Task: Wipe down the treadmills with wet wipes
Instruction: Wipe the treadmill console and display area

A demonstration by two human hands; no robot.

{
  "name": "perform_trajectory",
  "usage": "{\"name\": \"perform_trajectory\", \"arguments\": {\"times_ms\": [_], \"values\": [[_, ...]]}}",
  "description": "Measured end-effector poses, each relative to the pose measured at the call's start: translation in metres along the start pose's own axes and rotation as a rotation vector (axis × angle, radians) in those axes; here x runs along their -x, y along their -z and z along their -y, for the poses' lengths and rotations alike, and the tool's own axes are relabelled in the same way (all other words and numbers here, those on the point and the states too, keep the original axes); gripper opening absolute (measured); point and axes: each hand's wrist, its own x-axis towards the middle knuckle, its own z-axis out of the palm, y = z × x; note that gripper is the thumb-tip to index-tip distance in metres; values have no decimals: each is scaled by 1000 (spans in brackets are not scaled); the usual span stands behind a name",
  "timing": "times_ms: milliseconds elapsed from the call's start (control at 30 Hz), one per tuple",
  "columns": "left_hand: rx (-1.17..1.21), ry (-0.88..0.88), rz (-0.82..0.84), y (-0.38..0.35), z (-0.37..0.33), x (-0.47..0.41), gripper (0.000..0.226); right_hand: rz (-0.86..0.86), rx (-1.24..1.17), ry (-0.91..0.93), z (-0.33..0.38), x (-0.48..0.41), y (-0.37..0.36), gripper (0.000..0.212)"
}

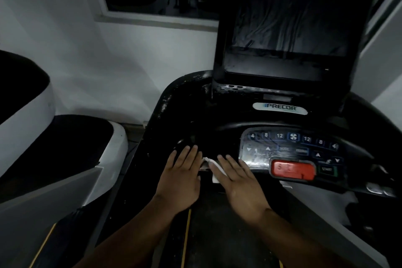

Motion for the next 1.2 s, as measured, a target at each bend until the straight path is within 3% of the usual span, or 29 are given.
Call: {"name": "perform_trajectory", "arguments": {"times_ms": [300,500,633,767,933,1100,1200], "values": [[82,-192,-112,17,-92,-46,68,-58,23,-172,-67,50,54,67],[85,-302,-130,18,-168,-80,70,-58,28,-324,-125,107,69,86],[89,-367,-110,17,-232,-100,68,-49,25,-436,-164,150,86,69],[86,-450,-109,13,-296,-120,67,20,49,-570,-220,194,90,79],[68,-484,-44,3,-355,-142,71,-7,22,-695,-279,224,105,40],[36,-480,-15,-7,-374,-153,70,-28,-81,-1021,-330,220,103,31],[27,-479,-2,-13,-375,-158,69,-80,-317,-963,-314,195,75,35]]}}
